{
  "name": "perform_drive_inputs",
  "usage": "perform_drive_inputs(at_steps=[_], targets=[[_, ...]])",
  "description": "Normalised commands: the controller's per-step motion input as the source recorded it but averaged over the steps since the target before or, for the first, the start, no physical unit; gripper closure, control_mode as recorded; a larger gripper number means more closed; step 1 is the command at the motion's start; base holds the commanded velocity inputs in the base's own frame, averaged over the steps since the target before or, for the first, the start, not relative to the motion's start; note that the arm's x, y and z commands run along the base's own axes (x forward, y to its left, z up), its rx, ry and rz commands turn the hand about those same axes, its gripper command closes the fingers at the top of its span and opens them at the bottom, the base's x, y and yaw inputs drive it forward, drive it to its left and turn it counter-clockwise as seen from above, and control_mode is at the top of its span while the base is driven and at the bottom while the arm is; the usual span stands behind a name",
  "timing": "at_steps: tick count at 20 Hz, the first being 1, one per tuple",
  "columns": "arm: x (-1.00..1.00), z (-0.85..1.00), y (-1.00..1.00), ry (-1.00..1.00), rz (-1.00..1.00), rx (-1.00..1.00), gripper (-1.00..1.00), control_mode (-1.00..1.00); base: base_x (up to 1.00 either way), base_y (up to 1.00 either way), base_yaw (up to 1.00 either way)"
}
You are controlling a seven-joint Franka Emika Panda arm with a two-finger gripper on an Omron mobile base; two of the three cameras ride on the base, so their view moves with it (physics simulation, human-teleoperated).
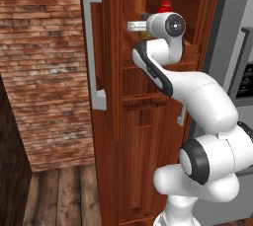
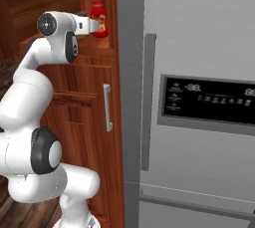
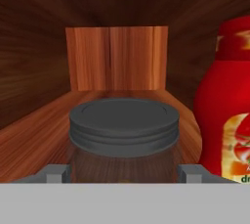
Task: Collect the turmeric, ketchup, and shaker from the cabinet and place them next to the stove.
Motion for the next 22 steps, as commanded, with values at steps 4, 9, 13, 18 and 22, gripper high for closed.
perform_drive_inputs(at_steps=[4,9,13,18,22], targets=[[-0.11,-0.01,0.00,0.00,0.00,0.00,1.00,-1.00,0.00,0.00,0.00],[-0.41,-0.04,0.00,-0.02,0.00,0.00,1.00,-1.00,0.00,0.00,0.00],[-0.51,-0.04,0.00,-0.01,0.00,0.00,1.00,-1.00,0.00,0.00,0.00],[-0.65,0.00,0.00,-0.03,0.00,0.00,1.00,-1.00,0.00,0.00,0.00],[-0.68,0.00,0.00,-0.05,0.00,0.00,1.00,-1.00,0.00,0.00,0.00]])
